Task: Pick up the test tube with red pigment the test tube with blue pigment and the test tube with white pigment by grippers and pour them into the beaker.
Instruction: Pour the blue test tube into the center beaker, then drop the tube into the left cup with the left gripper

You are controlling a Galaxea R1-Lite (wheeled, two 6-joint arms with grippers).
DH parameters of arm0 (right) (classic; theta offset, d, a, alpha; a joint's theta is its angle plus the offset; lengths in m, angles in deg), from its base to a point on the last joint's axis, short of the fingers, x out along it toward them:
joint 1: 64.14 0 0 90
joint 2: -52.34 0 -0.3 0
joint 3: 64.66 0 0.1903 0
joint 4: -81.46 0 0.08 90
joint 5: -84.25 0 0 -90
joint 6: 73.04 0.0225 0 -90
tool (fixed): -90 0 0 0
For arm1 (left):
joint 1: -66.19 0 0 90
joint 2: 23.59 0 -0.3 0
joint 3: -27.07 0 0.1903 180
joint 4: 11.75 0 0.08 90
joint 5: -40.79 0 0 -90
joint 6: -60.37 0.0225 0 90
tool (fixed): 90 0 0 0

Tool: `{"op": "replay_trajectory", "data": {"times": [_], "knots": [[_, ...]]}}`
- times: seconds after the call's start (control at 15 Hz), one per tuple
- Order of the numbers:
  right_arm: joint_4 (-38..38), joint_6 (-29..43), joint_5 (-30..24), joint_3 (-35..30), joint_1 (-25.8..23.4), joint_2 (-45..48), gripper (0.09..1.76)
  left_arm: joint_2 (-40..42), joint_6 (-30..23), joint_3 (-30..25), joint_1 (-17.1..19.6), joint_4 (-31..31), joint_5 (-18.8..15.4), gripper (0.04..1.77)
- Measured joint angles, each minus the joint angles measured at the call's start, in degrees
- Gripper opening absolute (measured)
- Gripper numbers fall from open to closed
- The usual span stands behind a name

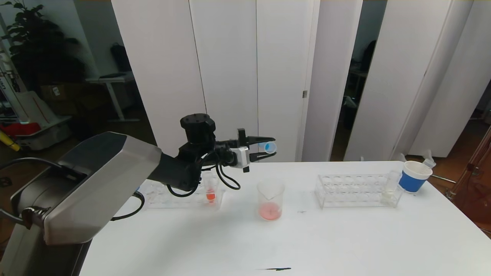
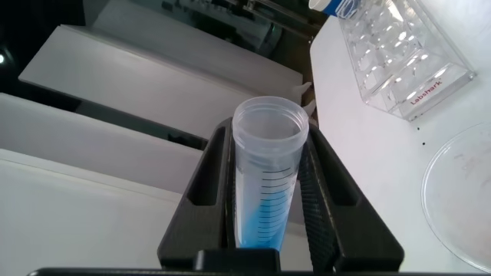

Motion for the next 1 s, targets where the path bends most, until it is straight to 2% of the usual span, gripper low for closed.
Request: {"op": "replay_trajectory", "data": {"times": [0.4, 0.8, 1.0], "knots": [[-0.02, 0.02, 0.04, 0.0, 0.0, 0.0, 1.75, -2.32, 2.32, -0.87, 0.22, -2.52, 0.12, 0.57], [0.02, 0.0, 0.01, 0.0, 0.02, 0.0, 1.75, -4.35, 8.03, -0.87, 1.34, -2.67, 0.34, 0.57], [0.0, 0.0, 0.01, 0.0, 0.0, 0.0, 1.75, -5.12, 10.12, -0.87, 1.73, -4.74, 0.41, 0.57]]}}
